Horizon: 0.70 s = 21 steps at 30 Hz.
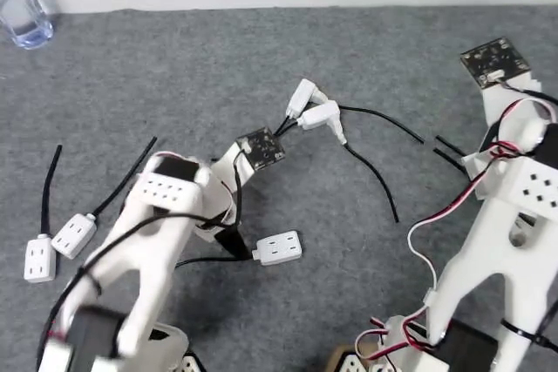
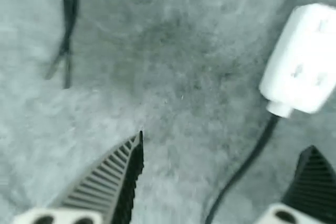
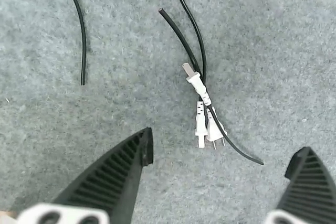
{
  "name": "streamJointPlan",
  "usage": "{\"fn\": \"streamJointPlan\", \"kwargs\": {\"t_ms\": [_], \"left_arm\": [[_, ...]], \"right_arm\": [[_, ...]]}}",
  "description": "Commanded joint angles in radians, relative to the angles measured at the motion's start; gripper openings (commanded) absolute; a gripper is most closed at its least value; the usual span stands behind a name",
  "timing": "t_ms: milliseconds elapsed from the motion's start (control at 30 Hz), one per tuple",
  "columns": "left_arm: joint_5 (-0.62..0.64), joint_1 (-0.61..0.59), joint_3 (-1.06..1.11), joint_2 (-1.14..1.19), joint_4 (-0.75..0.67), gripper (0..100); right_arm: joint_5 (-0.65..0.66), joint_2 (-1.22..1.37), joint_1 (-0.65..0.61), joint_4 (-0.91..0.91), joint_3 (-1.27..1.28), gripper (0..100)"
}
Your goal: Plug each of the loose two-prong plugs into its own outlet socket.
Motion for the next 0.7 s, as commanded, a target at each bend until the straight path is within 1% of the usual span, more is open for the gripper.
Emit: {"fn": "streamJointPlan", "kwargs": {"t_ms": [0, 100, 133, 200, 267, 333, 400, 500, 667], "left_arm": [[-0.006, 0.025, 0.012, -0.184, 0.075, 42], [-0.006, 0.132, 0.166, -0.233, 0.071, 42], [-0.003, 0.178, 0.216, -0.239, 0.046, 42], [0.028, 0.253, 0.294, -0.241, -0.031, 42], [0.083, 0.293, 0.341, -0.236, -0.132, 42], [0.097, 0.299, 0.358, -0.235, -0.209, 42], [0.097, 0.299, 0.357, -0.209, -0.255, 42], [0.100, 0.302, 0.341, -0.094, -0.319, 42], [0.100, 0.299, 0.168, 0.101, -0.213, 42]], "right_arm": [[0.011, -0.004, 0.008, -0.022, -0.037, 39.0], [0.011, -0.004, 0.008, -0.042, -0.031, 39.0], [0.011, -0.004, 0.007, -0.042, -0.031, 39.0], [0.011, -0.004, 0.005, -0.041, -0.029, 39.0], [0.012, -0.004, 0.007, -0.041, -0.028, 39.0], [0.041, -0.004, 0.010, -0.036, -0.011, 39.0], [0.071, -0.004, 0.012, -0.033, 0.006, 39.0], [0.081, -0.004, 0.024, -0.042, 0.026, 39.0], [0.081, -0.004, 0.022, -0.042, 0.032, 39.0]]}}
